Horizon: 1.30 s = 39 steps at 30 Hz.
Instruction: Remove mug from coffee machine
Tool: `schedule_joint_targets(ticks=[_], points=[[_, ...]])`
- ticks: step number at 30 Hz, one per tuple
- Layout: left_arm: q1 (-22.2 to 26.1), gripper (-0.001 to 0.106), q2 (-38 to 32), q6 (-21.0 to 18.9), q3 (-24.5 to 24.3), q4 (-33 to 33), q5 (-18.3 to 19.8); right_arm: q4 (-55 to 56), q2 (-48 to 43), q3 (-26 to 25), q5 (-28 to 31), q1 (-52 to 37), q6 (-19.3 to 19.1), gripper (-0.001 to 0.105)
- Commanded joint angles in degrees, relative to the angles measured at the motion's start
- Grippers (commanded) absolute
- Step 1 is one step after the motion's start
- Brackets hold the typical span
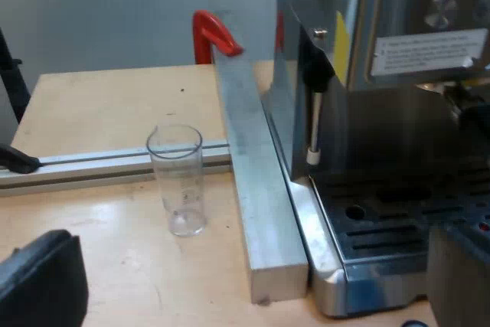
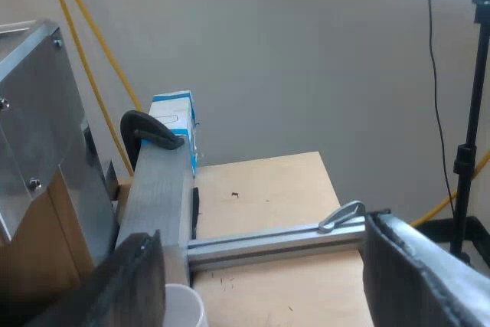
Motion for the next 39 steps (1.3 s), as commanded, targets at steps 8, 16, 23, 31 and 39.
schedule_joint_targets(ticks=[8, 16, 23, 31, 39], points=[[-0.2, 0.09, -8.0, -0.2, 8.9, -3.7, -1.4, -3.3, -2.3, 12.4, -0.5, -0.3, -0.7, 0.058], [-0.2, 0.09, -7.9, -0.2, 10.4, -4.1, -1.3, -2.2, -2.1, 17.4, -0.4, -0.3, -0.7, 0.058], [-0.2, 0.09, -7.9, -0.2, 10.4, -4.1, -1.1, -2.4, -2.1, 17.5, -0.4, -0.3, -0.7, 0.058], [-0.2, 0.09, -7.9, -0.2, 10.4, -4.1, -1.1, -2.4, -2.1, 17.5, -0.4, -0.3, -0.7, 0.058], [-0.2, 0.09, -8.0, -0.2, 10.4, -4.1, -1.1, -2.4, -2.1, 17.5, -0.4, -0.3, -0.7, 0.058]])
